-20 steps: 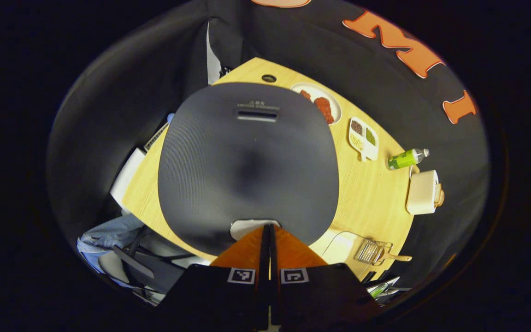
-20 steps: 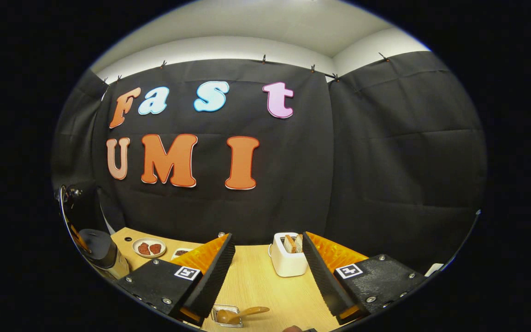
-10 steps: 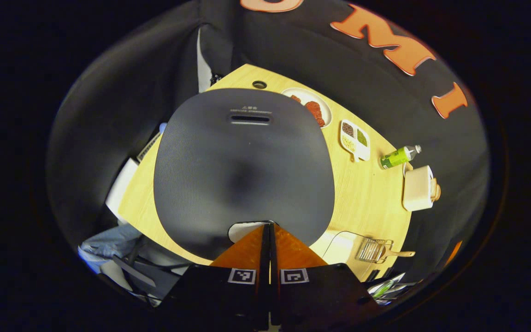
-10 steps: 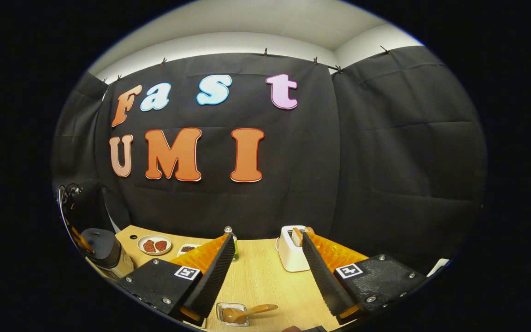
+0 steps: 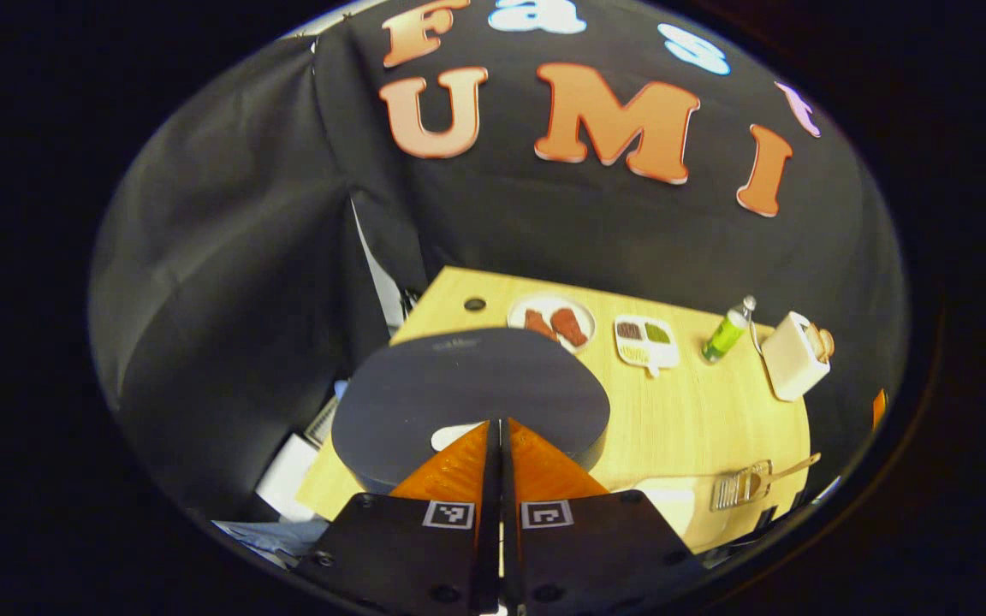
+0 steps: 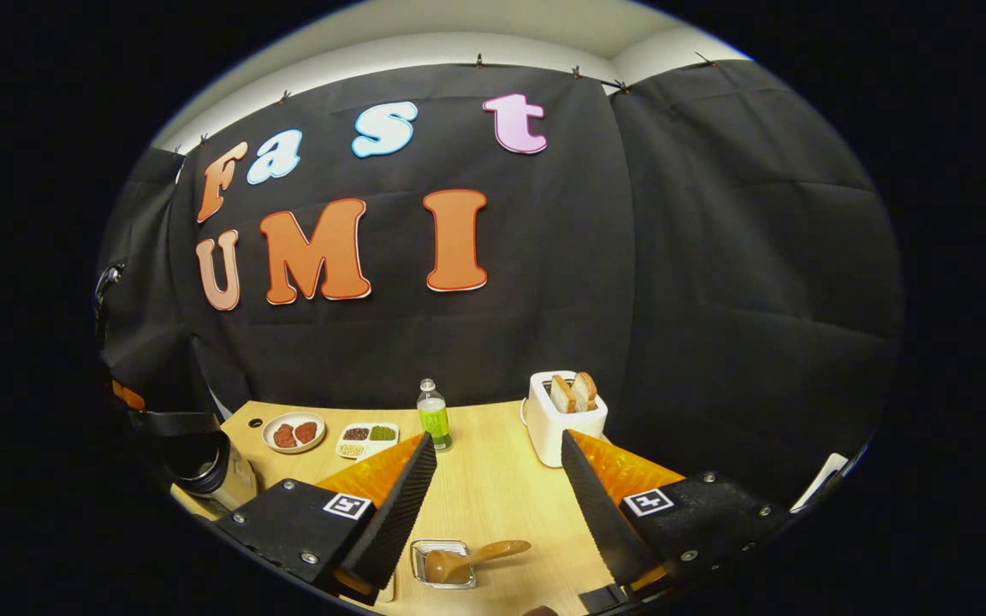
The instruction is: Close the left gripper, press the button to open the rice cooker; take a wooden spoon from the chopstick holder with the right hand, scoop a spoonful of rice and pour it into the rice cooker, then put the wooden spoon back into the chopstick holder.
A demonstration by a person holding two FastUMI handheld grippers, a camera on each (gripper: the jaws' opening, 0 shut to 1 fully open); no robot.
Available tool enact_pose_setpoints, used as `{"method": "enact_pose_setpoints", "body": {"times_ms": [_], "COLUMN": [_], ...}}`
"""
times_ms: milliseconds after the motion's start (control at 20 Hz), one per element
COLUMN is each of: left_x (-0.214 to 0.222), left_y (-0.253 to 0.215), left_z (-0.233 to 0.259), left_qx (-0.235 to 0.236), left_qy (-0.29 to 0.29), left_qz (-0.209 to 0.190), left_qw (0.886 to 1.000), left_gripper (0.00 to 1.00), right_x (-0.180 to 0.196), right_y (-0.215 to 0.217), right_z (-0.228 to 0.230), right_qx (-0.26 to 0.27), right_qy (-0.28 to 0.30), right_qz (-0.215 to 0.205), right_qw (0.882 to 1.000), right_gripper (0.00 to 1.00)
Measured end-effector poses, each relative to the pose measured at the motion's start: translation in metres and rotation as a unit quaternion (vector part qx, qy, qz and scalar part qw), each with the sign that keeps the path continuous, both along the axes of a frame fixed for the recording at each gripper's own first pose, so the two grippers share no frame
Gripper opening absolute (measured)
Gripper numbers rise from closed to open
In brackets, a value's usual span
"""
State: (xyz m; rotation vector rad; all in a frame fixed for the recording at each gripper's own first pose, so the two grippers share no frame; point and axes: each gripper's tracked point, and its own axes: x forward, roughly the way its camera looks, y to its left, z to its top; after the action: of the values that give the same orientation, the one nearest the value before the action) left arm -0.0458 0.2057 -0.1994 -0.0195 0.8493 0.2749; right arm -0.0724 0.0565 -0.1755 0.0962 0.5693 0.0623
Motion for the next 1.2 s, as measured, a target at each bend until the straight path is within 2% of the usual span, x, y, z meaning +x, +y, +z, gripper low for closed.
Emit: {"method": "enact_pose_setpoints", "body": {"times_ms": [150, 250, 400, 500, 600, 700, 850, 1050, 1100, 1150, 1200], "left_x": [0.010, 0.011, 0.007, 0.005, 0.006, 0.005, 0.001, -0.005, -0.007, -0.007, -0.009], "left_y": [0.015, 0.006, -0.006, -0.030, -0.044, -0.059, -0.080, -0.089, -0.088, -0.087, -0.085], "left_z": [0.044, 0.070, 0.082, 0.094, 0.109, 0.119, 0.123, 0.118, 0.117, 0.118, 0.116], "left_qx": [0.068, 0.084, 0.095, 0.089, 0.107, 0.127, 0.130, 0.111, 0.107, 0.104, 0.103], "left_qy": [-0.081, -0.120, -0.130, -0.148, -0.176, -0.193, -0.208, -0.214, -0.215, -0.217, -0.215], "left_qz": [-0.004, -0.010, -0.028, -0.052, -0.076, -0.099, -0.117, -0.111, -0.108, -0.104, -0.100], "left_qw": [0.994, 0.989, 0.987, 0.984, 0.976, 0.968, 0.962, 0.964, 0.965, 0.965, 0.966], "left_gripper": [0.06, 0.06, 0.08, 0.18, 0.39, 0.77, 0.84, 0.93, 0.84, 0.84, 0.93], "right_x": [-0.001, -0.005, -0.010, -0.016, -0.023, -0.025, -0.031, -0.042, -0.046, -0.050, -0.054], "right_y": [0.000, 0.000, 0.003, 0.009, 0.012, 0.013, 0.010, 0.010, 0.009, 0.009, 0.011], "right_z": [-0.017, -0.031, -0.054, -0.072, -0.085, -0.100, -0.126, -0.157, -0.166, -0.175, -0.181], "right_qx": [0.002, -0.001, -0.005, -0.009, -0.014, -0.020, -0.032, -0.018, -0.013, -0.005, 0.006], "right_qy": [0.013, 0.029, 0.056, 0.076, 0.093, 0.106, 0.136, 0.175, 0.190, 0.202, 0.215], "right_qz": [0.000, 0.004, 0.009, 0.017, 0.022, 0.023, 0.028, 0.021, 0.017, 0.012, 0.011], "right_qw": [1.000, 1.000, 0.998, 0.997, 0.995, 0.994, 0.990, 0.984, 0.982, 0.979, 0.976], "right_gripper": [0.92, 0.92, 0.92, 0.92, 0.92, 0.91, 0.92, 0.92, 0.92, 0.92, 0.92]}}
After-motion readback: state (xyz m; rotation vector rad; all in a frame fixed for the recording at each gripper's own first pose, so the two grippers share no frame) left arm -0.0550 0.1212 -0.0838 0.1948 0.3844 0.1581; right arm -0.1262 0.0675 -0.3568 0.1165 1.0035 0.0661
